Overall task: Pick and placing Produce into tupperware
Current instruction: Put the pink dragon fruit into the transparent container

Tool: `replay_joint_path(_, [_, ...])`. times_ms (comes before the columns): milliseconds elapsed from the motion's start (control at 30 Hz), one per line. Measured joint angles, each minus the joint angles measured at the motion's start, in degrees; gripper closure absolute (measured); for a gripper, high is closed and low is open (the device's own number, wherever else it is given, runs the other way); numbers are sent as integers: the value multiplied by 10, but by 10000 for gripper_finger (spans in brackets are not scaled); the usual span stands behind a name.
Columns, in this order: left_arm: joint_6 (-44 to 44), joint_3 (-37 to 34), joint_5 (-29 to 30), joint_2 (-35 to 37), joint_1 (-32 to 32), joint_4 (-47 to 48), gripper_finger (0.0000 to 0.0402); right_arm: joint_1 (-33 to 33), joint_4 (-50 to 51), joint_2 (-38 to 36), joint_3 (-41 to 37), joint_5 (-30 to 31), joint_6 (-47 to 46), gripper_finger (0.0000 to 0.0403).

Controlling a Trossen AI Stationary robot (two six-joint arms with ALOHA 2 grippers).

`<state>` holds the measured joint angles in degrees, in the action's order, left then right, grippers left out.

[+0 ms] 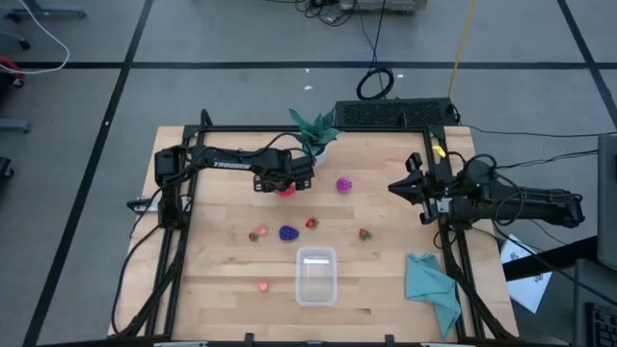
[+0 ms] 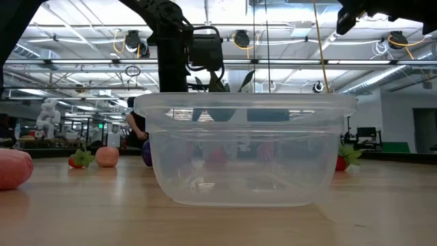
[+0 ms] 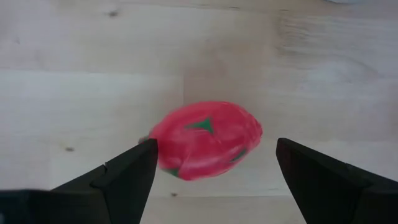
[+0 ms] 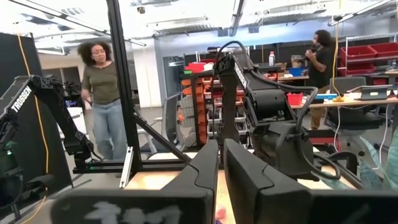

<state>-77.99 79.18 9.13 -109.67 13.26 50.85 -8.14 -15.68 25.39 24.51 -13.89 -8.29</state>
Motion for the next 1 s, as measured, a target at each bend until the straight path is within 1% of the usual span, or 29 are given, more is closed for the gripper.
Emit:
replay_joint_path(367, [106, 0, -3, 0, 0, 0, 66, 0, 9, 0, 0, 0, 0, 385])
replay_joint_path(567, [149, 0, -24, 0, 0, 1, 66, 0, 8, 0, 0, 0, 0, 385])
replay_joint_path(667, [147, 0, -25, 0, 0, 1, 66, 0, 8, 0, 0, 0, 0, 385])
replay_joint_path(833, [124, 0, -8, 0, 2, 2, 66, 0, 8, 0, 0, 0, -5, 385])
replay_joint_path(1000, [97, -31, -6, 1, 2, -23, 66, 0, 8, 0, 0, 0, -6, 385])
